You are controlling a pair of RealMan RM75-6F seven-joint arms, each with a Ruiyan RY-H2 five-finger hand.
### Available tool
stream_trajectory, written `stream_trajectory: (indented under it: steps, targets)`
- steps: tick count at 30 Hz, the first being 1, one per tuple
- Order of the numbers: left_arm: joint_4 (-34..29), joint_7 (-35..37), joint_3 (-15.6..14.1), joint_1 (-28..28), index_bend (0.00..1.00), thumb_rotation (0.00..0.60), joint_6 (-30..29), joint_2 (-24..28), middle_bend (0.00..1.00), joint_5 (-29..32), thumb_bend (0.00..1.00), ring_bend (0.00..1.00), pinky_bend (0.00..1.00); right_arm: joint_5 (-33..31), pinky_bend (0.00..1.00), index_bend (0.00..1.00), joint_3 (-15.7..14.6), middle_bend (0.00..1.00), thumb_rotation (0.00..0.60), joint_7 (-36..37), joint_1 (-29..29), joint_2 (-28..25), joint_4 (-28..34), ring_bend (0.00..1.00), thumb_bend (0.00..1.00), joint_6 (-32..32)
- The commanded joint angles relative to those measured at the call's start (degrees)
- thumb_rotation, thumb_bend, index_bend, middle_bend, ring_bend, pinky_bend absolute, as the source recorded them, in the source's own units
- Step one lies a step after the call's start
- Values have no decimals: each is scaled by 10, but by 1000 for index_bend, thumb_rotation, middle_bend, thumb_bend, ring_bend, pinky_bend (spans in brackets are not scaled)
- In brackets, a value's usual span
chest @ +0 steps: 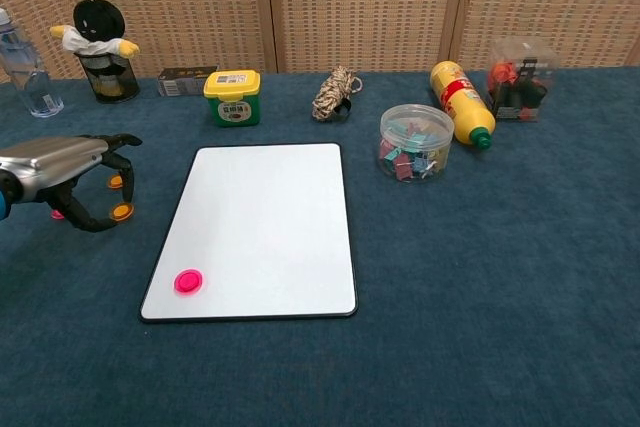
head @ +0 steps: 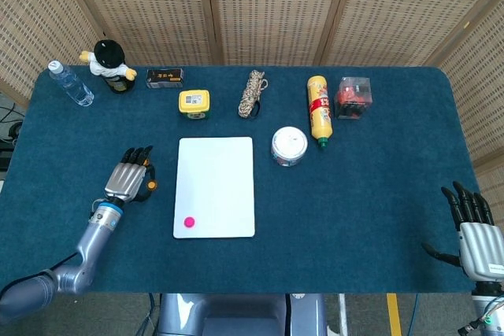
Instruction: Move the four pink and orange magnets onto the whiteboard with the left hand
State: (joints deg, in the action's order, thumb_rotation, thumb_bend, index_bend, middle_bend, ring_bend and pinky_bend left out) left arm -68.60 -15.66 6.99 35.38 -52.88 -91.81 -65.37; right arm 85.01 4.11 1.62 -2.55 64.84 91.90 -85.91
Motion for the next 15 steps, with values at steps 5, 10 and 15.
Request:
stream_trajectory:
  steps: [5, 10, 15]
  targets:
    - [-159, 1, -17, 6, 552, 600, -34, 41, 0, -82, 330, 0, 0, 0, 0, 0, 0, 0, 600, 0, 0, 0, 1, 0, 0, 0]
    - [-198, -41, -21, 21, 552, 600, -21, 20, 0, -80, 328, 0, 0, 0, 0, 0, 0, 0, 600, 3, 0, -1, 0, 0, 0, 0]
    - [-198, -82, -20, 33, 552, 600, -12, -12, 0, -54, 325, 0, 0, -1, 0, 0, 0, 0, 600, 6, 0, -2, 0, 0, 0, 1]
